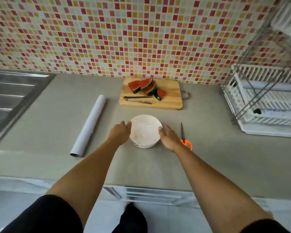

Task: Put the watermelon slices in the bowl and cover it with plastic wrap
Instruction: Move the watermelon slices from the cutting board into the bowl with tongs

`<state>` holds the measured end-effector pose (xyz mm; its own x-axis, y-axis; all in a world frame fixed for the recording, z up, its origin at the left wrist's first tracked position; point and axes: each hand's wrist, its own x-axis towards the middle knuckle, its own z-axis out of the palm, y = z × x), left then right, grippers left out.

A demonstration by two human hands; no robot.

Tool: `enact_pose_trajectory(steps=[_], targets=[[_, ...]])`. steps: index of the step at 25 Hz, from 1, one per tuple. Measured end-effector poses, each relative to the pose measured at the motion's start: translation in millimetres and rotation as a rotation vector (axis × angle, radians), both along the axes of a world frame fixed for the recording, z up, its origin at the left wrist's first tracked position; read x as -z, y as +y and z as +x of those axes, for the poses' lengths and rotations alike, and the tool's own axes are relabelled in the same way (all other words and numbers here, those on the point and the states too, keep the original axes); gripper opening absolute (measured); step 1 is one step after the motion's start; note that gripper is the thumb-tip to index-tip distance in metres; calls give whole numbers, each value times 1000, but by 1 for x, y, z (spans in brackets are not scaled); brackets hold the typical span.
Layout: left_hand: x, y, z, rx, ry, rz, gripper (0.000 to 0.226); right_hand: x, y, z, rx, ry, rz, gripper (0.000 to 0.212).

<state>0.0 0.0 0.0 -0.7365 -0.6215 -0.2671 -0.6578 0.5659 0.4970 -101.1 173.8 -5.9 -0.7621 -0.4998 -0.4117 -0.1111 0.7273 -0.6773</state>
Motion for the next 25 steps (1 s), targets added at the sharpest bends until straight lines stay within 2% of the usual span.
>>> enact_pose_trajectory(steps=[2, 7, 14, 19, 23, 25], targets=[[8, -2, -8, -31, 57, 48, 53, 11, -14, -3, 93, 42, -81, 57], [36, -2, -25, -91, 200, 64, 38, 34, -30, -2, 257, 215, -95, 38], [32, -30, -85, -88, 174, 49, 37, 30, -59, -66, 245, 242, -70, 38], [41, -34, -96, -108, 177, 68, 43, 38, -63, -81, 231, 224, -70, 39], [34, -38, -92, 0, 119, -56, 54, 41, -61, -79, 248, 169, -90, 39], [30, -50, -95, -40, 101, -68, 57, 42, -61, -80, 244, 164, -85, 40]])
